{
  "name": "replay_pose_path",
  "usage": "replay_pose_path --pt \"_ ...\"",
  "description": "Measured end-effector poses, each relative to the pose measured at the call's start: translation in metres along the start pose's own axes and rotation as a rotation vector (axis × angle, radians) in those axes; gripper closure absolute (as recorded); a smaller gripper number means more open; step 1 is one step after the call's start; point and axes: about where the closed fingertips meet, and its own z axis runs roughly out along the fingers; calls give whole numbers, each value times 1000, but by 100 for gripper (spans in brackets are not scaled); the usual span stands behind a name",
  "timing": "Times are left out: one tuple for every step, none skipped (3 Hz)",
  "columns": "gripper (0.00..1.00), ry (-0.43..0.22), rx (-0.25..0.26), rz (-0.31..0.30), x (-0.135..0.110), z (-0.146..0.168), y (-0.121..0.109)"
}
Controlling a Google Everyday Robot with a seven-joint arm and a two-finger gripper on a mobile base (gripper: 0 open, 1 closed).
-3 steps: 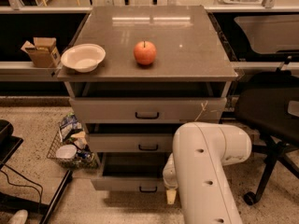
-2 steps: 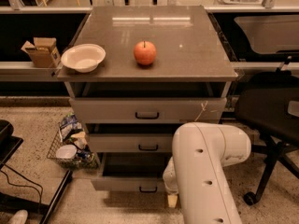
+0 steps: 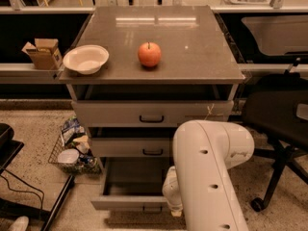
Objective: Open bottom drawer
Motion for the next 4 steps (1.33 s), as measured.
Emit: replay_pose_path --pt "99 2 -6 2 1 -2 3" --pt "100 12 -41 12 6 0 16" --pt "100 15 -57 15 8 0 22" --pt "100 14 -76 14 9 1 28"
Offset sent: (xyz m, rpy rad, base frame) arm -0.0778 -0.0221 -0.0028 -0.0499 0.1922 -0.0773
